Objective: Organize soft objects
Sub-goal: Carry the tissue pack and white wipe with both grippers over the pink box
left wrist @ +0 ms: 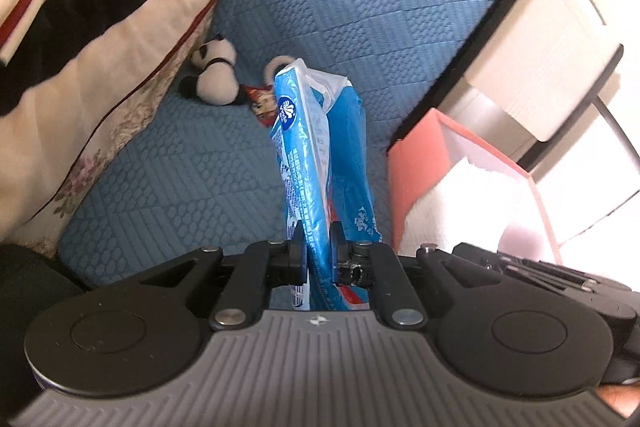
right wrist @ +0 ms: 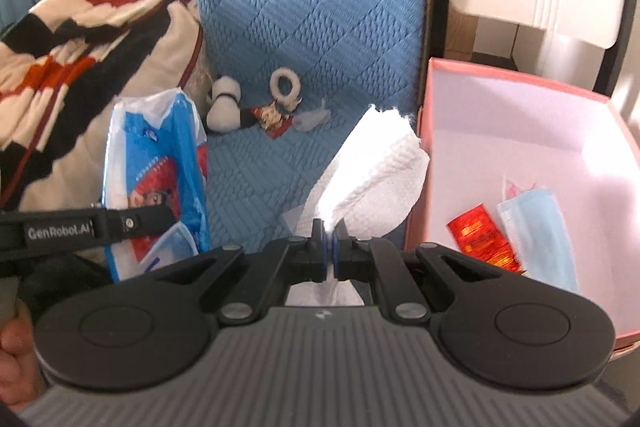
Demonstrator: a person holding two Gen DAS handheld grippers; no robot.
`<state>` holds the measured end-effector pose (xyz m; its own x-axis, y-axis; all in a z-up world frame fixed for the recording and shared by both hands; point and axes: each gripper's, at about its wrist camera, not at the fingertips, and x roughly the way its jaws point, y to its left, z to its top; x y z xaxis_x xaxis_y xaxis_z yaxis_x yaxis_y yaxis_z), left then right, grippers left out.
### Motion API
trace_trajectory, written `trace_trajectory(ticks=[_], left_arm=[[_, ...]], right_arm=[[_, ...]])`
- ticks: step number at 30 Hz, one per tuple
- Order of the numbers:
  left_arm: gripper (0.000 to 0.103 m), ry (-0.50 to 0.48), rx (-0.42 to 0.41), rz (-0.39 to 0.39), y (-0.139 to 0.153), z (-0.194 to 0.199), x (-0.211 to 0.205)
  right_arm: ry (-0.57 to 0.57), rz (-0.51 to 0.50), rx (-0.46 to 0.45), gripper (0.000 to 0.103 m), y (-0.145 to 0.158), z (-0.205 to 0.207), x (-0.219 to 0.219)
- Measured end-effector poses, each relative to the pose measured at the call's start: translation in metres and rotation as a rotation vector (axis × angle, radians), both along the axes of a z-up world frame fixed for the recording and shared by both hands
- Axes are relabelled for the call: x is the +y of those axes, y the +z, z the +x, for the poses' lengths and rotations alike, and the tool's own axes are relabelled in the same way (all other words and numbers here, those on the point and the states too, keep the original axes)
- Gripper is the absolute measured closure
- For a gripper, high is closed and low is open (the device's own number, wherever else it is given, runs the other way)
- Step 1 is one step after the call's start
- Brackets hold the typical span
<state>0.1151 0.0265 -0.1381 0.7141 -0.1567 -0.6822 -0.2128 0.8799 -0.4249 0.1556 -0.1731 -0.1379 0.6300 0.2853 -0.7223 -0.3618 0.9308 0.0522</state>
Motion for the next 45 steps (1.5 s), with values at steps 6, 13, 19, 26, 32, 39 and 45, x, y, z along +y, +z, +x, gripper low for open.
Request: trace_trajectory(ticks=[6,13,19,26,32,39,45], left_arm=[[0.091,-0.048,-0.019,0.027,0.032,0.010,-0.021],[0.091,-0.099,-0.039,0.021,0.062,0.030,-0.046],[0.091,-0.131,-0.060,0.018,0.083,0.046,-0.068],[0.091,-0.168,-0.086,0.026,0.101,0.065,-0.101],[0.091,-0.193,-0.108,0.039,0.114,0.075,-0.133],[0.091,-0.219,-0.118,0.045,0.115,0.090,-0.171],[0.091,-0.233,-0.082,0.047,0.099,0.107,-0.196]], right_arm=[[-0.021,0.016,-0.027,0.096,0.029,0.005,-0.017],[-0.038,0.019,-0.061,0.096,0.059,0.013,-0.035],[-0.056,0.020,-0.097,0.096,0.082,0.019,-0.053],[-0.074,0.022,-0.131,0.096,0.103,0.027,-0.082],[-0.094,0.025,-0.150,0.096,0.116,0.039,-0.113],[-0.128,0.040,-0.152,0.096,0.116,0.050,-0.158],[-0.170,0.047,-0.125,0.096,0.100,0.065,-0.193]])
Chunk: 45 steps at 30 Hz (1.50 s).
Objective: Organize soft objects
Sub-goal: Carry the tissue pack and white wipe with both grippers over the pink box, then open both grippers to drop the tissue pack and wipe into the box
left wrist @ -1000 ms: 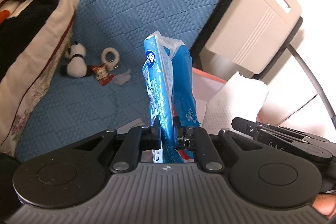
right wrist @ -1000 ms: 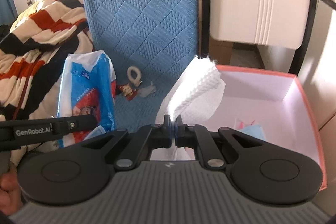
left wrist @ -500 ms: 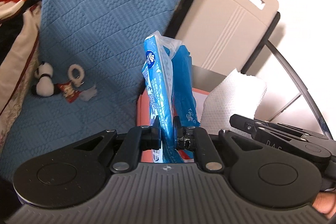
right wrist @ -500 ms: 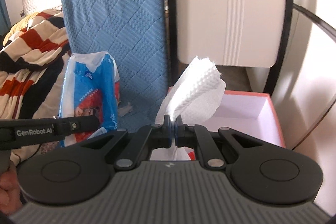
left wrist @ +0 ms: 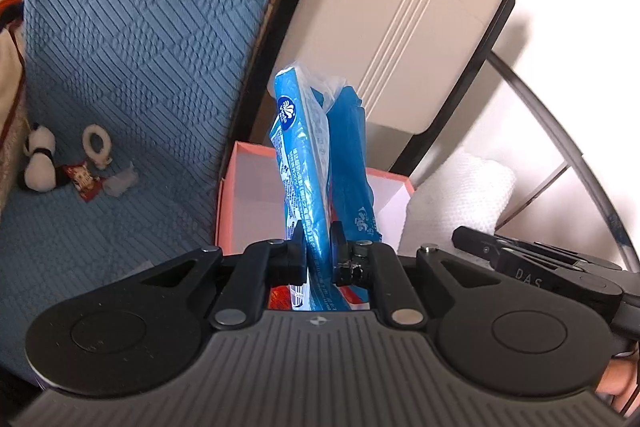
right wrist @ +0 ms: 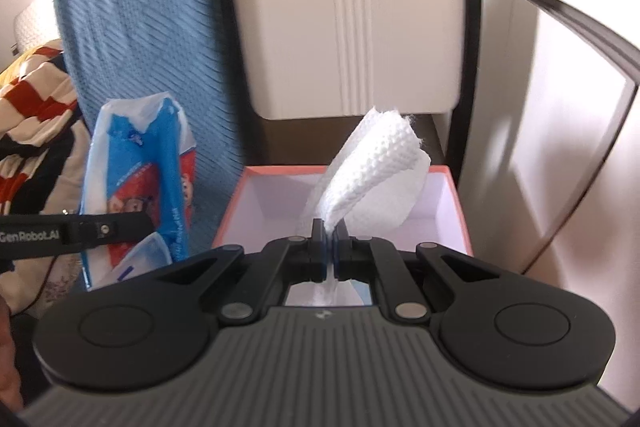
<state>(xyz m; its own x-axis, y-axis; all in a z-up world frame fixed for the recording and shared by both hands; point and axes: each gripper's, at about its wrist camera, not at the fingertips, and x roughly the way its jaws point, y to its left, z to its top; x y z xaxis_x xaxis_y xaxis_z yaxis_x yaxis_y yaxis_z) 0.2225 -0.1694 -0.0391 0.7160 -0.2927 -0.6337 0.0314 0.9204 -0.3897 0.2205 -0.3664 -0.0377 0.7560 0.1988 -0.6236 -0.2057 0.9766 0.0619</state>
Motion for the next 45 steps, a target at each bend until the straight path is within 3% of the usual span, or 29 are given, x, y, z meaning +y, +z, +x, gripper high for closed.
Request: trace_trajectory(ticks=[13,24,31,39,40,42,43,44,45], left_arm=[[0.091,-0.017,0.126,0.031,-0.062,0.055,-0.032],[0.090,-0.031,0.219,0.049,-0.110,0.092,-0.049],[0.090,-0.043,0.245,0.063,-0.125,0.102,-0.054],[0.090,-0.053,0.245,0.083,-0.126,0.103,-0.061],[0.088,-0.056,0.245,0.085,-0.125,0.103,-0.062],[0.068,-0.062,0.245,0.075,-0.123,0.102,-0.061],[0.053,-0.063,0.243,0.069,-0.121,0.101,-0.061],[0.045,-0.069,0.236,0.063,-0.119,0.099,-0.061],[0.044,-0.071,0.226,0.062,-0.115,0.097,-0.061]], right_arm=[[-0.027,0.009,0.080,0.096,-0.052,0.038,-0.046],[0.020,0.023,0.162,0.095,-0.094,0.069,-0.045],[0.022,0.023,0.207,0.095,-0.117,0.079,-0.048],[0.032,0.042,0.213,0.094,-0.123,0.079,-0.051],[0.032,0.042,0.212,0.094,-0.123,0.079,-0.051],[0.028,0.046,0.213,0.093,-0.121,0.077,-0.051],[0.029,0.050,0.216,0.091,-0.120,0.077,-0.051],[0.028,0.052,0.221,0.084,-0.120,0.077,-0.051],[0.026,0.048,0.228,0.069,-0.119,0.077,-0.051]])
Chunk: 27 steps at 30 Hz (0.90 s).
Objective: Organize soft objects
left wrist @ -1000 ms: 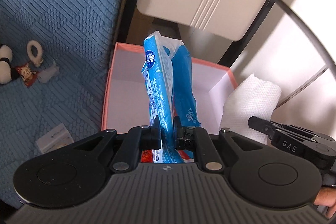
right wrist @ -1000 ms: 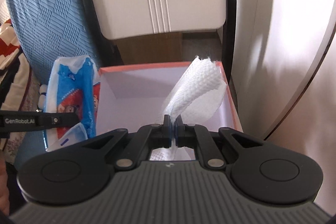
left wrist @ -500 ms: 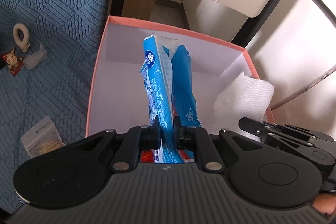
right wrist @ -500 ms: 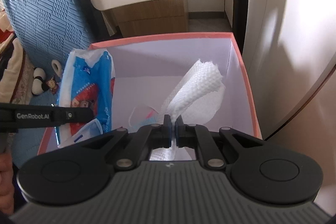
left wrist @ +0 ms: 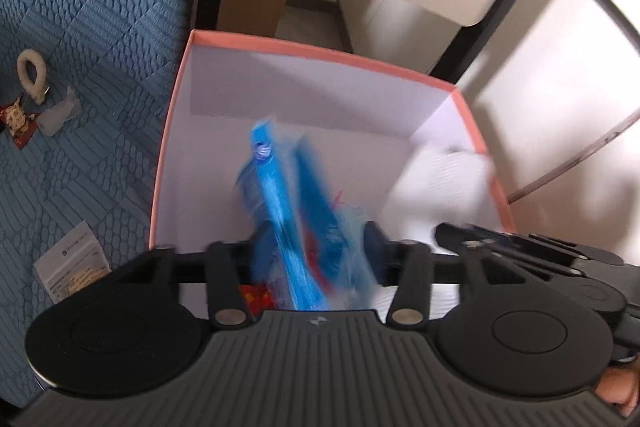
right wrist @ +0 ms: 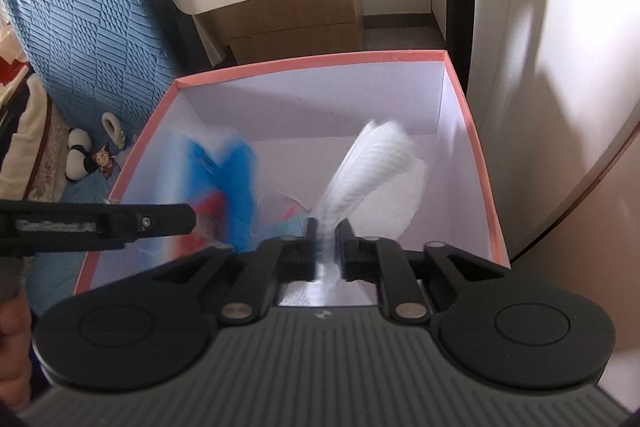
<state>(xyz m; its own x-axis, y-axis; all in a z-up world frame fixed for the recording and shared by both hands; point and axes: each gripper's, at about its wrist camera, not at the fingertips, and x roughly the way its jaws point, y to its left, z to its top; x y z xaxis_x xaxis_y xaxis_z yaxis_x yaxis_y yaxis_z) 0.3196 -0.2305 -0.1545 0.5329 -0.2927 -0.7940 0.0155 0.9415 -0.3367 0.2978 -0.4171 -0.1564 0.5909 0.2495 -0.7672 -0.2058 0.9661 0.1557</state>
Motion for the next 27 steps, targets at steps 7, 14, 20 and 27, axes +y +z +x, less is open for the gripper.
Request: trace_trajectory(ticks=[7,14,20,27], left_arm=[[0.044,0.015,-0.052,0.012,0.024,-0.016,0.006],[0.044,0.029,-0.116,0.016,0.056,-0.041,0.021],[0.044,0.047,-0.178,0.023,0.086,-0.070,0.035],[0.044,0.056,-0.236,0.028,0.112,-0.108,0.055]], right_arm=[[-0.025,-0.002,-0.037,0.047,0.018,-0.011,0.003],[-0.026,0.009,-0.083,0.047,0.045,-0.033,0.012],[-0.025,0.016,-0.125,0.047,0.070,-0.057,0.023],[-0.014,0.021,-0.174,0.047,0.094,-0.094,0.041]])
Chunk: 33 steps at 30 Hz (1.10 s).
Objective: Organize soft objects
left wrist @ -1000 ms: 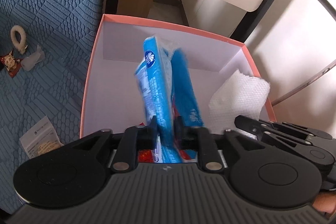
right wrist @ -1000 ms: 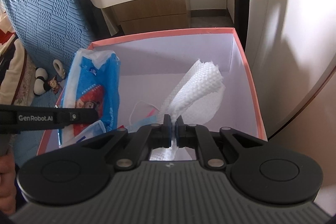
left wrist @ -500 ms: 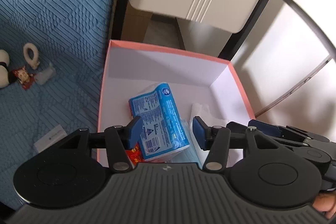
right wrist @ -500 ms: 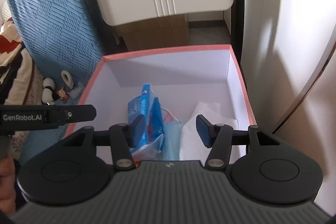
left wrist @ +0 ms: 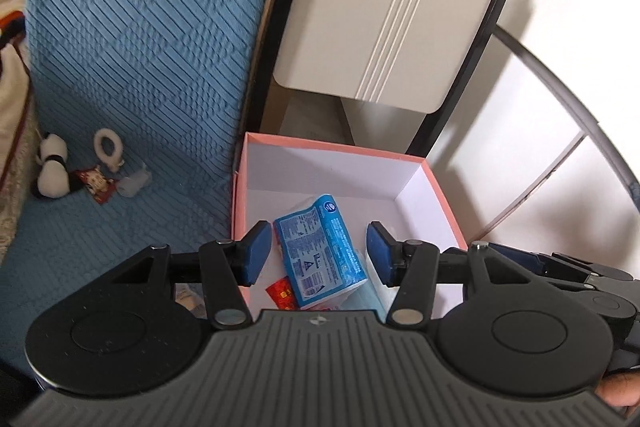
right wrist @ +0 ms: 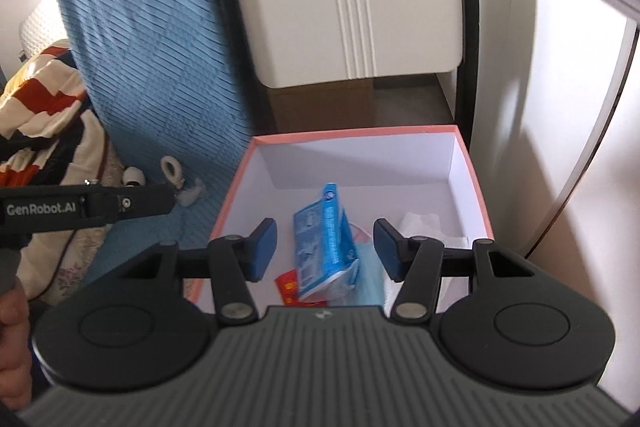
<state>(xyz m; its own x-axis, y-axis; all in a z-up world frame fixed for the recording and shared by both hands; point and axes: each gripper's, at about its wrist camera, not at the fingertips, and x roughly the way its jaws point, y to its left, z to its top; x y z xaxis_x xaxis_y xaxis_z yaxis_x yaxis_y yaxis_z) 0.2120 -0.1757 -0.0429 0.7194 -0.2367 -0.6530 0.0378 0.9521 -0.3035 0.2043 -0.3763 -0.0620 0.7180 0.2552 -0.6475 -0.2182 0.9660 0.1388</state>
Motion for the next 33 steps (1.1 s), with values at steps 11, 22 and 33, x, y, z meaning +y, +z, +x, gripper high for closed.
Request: trace_trajectory(ticks=[11,22,33], left_arm=[[0.044,0.017,-0.078,0.015,0.029,-0.062,0.041],[0.044,0.038,-0.125,0.032,0.033,-0.110,0.080],[0.044,0.036,-0.163,0.075,0.025,-0.156,0.100]], right_arm=[[0.031,-0.007,-0.040,0.047,0.017,-0.055,0.042],[0.044,-0.013,-0.062,0.047,0.020,-0.100,0.081],[0.058,-0.029,-0.056,0.047,0.010,-0.145,0.116]])
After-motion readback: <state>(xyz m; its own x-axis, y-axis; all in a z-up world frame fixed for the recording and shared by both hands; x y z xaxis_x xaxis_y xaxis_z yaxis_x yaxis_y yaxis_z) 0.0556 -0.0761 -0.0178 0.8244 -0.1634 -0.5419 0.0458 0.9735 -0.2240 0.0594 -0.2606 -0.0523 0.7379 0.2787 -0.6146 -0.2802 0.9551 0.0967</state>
